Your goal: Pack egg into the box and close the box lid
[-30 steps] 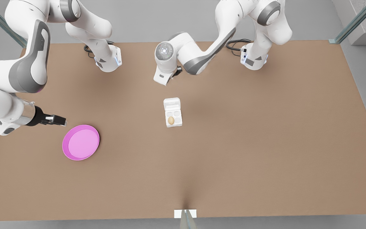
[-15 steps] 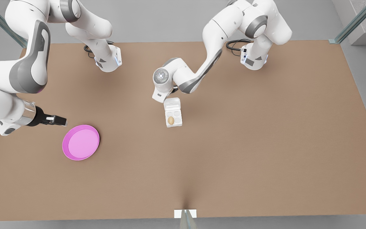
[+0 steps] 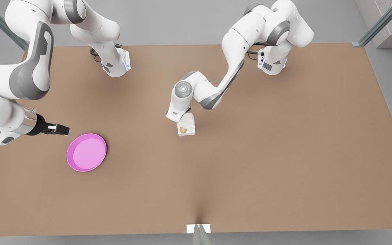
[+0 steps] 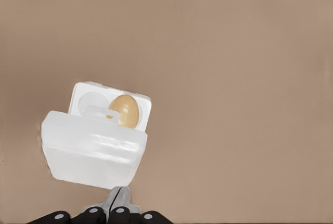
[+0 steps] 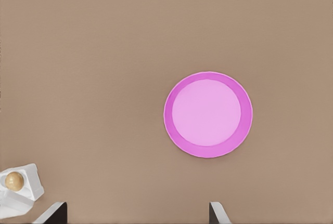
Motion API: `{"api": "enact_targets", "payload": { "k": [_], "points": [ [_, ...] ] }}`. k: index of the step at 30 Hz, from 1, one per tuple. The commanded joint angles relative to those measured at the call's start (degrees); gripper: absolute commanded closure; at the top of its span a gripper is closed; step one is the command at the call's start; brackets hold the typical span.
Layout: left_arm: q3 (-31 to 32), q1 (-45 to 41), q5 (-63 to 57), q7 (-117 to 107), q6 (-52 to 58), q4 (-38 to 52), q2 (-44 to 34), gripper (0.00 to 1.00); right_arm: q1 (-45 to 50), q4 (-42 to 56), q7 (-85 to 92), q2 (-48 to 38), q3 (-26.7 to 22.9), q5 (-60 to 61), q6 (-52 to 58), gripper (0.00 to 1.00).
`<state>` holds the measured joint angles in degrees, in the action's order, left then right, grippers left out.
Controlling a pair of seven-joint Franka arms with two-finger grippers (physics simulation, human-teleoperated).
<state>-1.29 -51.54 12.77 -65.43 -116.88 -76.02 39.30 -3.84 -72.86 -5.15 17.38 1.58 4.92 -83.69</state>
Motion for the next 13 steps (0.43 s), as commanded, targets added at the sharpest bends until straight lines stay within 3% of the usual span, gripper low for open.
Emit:
{"api": "enact_targets", "payload": {
  "k": [1,3,4,7,9,13],
  "points": [
    [0.1,1.1,0.0,1.6,3.4,0.0,-0.8,0.79,0.0,0.0,0.0,-0.1,0.0,0.0,0.0,0.0],
    [-0.6,14.8,0.3,22.1,32.8,1.2,-11.5,0.0,0.0,0.0,0.0,0.0,0.0,0.0,0.0,0.0],
    [-2.7,22.3,0.1,24.9,38.5,1.3,-16.0,0.0,-0.1,0.0,0.0,0.0,0.0,0.0,0.0,0.0],
    [-16.1,25.4,-3.8,52.8,40.3,0.7,-23.7,0.0,-0.1,0.0,0.0,0.0,0.0,0.1,0.0,0.0],
    [-6.1,34.6,-7.8,54.1,39.5,-3.5,-27.6,0.0,-0.1,0.0,0.0,0.0,0.0,0.1,0.0,0.0],
    [-6.0,34.7,-7.7,53.3,37.6,-3.5,-26.6,0.0,-0.2,-0.1,0.5,0.0,-0.1,0.0,-0.3,0.0]
  ]
}}
